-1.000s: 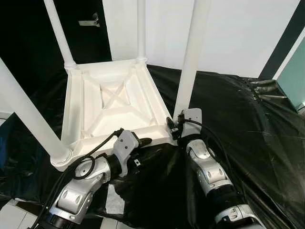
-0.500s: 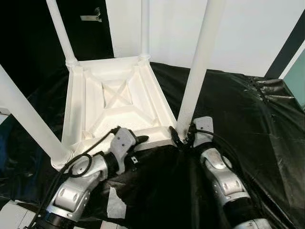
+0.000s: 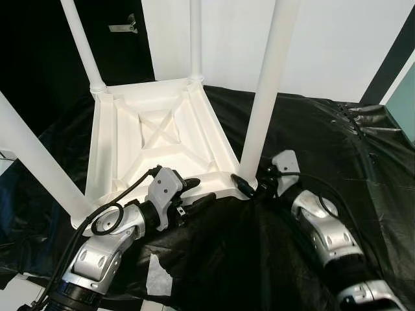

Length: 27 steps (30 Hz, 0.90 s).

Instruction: Building children table

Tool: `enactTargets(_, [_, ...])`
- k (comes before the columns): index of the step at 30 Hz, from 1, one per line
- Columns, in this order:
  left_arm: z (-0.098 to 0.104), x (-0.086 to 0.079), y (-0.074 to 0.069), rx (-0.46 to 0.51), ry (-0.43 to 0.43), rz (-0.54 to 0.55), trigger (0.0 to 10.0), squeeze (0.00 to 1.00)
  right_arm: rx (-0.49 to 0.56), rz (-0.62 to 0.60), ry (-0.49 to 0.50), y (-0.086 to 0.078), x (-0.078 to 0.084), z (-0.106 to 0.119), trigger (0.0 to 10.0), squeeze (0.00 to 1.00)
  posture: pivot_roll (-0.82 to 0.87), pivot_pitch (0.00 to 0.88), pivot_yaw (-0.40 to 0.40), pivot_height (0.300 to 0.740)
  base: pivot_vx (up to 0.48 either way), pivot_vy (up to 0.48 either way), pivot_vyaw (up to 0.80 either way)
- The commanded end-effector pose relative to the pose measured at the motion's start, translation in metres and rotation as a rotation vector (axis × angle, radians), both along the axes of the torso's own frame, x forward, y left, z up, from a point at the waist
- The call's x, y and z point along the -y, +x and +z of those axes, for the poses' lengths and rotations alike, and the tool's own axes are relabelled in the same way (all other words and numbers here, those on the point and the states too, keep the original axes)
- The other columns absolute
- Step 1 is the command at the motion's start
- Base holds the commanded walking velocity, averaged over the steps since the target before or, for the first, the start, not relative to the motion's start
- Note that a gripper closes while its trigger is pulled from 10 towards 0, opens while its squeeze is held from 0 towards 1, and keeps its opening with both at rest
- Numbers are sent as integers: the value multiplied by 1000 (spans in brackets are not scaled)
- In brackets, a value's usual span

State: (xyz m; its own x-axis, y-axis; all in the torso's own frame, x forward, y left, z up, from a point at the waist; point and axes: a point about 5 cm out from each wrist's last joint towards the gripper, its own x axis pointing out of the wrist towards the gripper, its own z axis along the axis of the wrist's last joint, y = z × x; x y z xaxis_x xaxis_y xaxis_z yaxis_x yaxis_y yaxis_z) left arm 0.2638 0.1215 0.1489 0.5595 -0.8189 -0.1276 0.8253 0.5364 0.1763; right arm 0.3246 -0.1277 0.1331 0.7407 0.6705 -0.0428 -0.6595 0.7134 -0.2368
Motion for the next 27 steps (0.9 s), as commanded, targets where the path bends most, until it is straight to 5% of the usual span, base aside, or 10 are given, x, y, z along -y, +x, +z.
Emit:
enactTargets(1, [-1,2,-3,-19,13,-83,10000,0,-3,48,-34,2,-2,-1,10000,0,49,0,-15,740,0,0,0])
enactTargets(6, [-2,0,-4,-20,16,-79,10000,0,-39,145,-102,9,-9,-6,10000,0,59,0,-19,740,0,0,0])
enactTargets(7, [-3,0,-4,-20,17,-78,10000,0,-44,158,-113,10,-11,-7,0,0,59,0,-19,740,0,0,0])
enactTargets(18, [-6,1,-7,-23,16,-69,10000,0,-90,169,-72,10,-2,-13,0,0,76,0,-42,740,0,0,0])
enactTargets(19, [-6,1,-7,-24,16,-69,10000,0,-91,155,-64,9,0,-14,941,0,73,0,-42,740,0,0,0])
enactTargets(21, [-7,2,-7,-25,17,-69,10000,0,-90,145,-60,9,1,-15,941,0,72,0,-41,740,0,0,0])
enactTargets(22, [-7,2,-7,-25,17,-70,10000,0,-91,119,-52,8,1,-17,10000,0,70,0,-41,740,0,0,0])
enactTargets(27, [-8,4,-8,-27,18,-78,10000,0,-90,-57,-68,7,3,-31,10000,0,62,0,-37,740,0,0,0])
